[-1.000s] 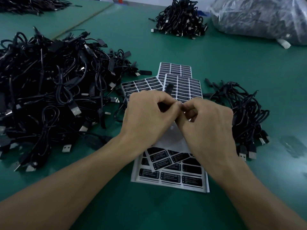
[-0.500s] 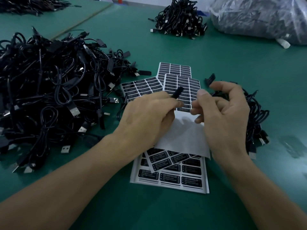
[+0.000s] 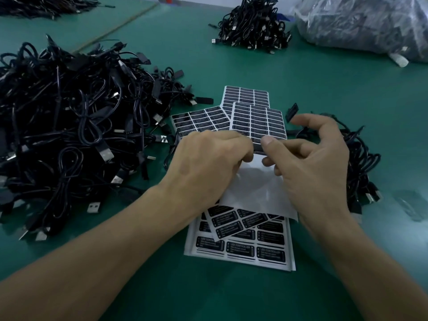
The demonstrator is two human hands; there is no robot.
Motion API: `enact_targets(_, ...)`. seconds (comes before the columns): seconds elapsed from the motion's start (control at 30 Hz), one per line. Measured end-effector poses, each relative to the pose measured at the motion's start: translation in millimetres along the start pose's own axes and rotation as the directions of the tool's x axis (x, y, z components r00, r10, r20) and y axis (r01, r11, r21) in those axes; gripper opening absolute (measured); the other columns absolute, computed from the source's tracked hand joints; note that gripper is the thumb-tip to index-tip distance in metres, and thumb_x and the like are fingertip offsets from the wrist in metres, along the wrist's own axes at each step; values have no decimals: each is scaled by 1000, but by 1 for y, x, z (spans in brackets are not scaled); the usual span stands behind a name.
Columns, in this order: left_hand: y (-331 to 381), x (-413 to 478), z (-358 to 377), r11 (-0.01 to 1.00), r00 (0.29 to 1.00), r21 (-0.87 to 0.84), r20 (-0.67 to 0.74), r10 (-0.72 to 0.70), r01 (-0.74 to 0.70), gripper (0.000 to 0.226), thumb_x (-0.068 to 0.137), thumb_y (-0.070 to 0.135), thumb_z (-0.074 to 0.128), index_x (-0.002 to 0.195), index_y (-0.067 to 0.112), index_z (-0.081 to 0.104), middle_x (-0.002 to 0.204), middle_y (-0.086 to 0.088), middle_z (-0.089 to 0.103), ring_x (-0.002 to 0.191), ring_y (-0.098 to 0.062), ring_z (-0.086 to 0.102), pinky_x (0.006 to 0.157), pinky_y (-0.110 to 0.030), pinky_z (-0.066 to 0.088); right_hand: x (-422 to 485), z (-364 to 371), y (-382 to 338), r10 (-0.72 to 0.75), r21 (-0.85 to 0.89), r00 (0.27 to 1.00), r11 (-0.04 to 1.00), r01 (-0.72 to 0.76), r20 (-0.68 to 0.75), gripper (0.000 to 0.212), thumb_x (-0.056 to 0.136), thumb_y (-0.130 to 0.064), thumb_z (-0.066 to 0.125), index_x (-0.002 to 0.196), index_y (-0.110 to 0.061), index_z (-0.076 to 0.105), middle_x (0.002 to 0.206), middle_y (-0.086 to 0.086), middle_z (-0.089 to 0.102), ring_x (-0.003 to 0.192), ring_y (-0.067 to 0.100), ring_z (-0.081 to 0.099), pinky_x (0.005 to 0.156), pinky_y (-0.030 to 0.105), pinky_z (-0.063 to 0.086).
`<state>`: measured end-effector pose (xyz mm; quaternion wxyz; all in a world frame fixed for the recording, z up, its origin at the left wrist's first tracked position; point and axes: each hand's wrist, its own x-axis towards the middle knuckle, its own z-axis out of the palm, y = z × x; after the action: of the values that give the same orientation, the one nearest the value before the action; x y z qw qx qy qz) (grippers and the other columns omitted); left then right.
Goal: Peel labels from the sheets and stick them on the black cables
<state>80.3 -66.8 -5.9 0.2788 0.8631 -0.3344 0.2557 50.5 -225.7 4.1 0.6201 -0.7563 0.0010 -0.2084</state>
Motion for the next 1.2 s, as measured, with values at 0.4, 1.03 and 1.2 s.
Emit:
enact_targets(0.4, 3, 2, 7, 739, 885, -496, 161, -437, 456, 14, 90, 16, 74, 104, 19, 75, 74, 10, 75, 67, -1, 71, 66, -19, 57, 5, -4, 6, -106, 82, 994, 991, 107, -11, 45, 85, -2, 76, 109, -31, 51, 78, -7, 75, 71, 11, 72, 65, 15, 52)
enact_targets(1.03, 7, 4, 12, 486, 821, -712, 229, -522, 507, 12, 96, 9, 66, 89, 12, 75, 77, -8, 76, 69, -15, 75, 63, -24, 60, 1, 4, 6, 153, 258, 984, 951, -171, 91, 15, 92, -11, 67, 81, -15, 75, 74, 1, 72, 71, 9, 64, 61, 19, 49)
enact_targets(1.2, 7, 4, 10, 462, 833, -735, 252, -492, 495, 12, 94, 4, 67, 94, 11, 76, 82, -10, 77, 76, -19, 76, 70, -29, 62, 1, 5, 10, 163, 236, 983, 955, -179, 84, 12, 93, -12, 67, 83, -14, 75, 74, -1, 73, 69, 8, 65, 61, 18, 49)
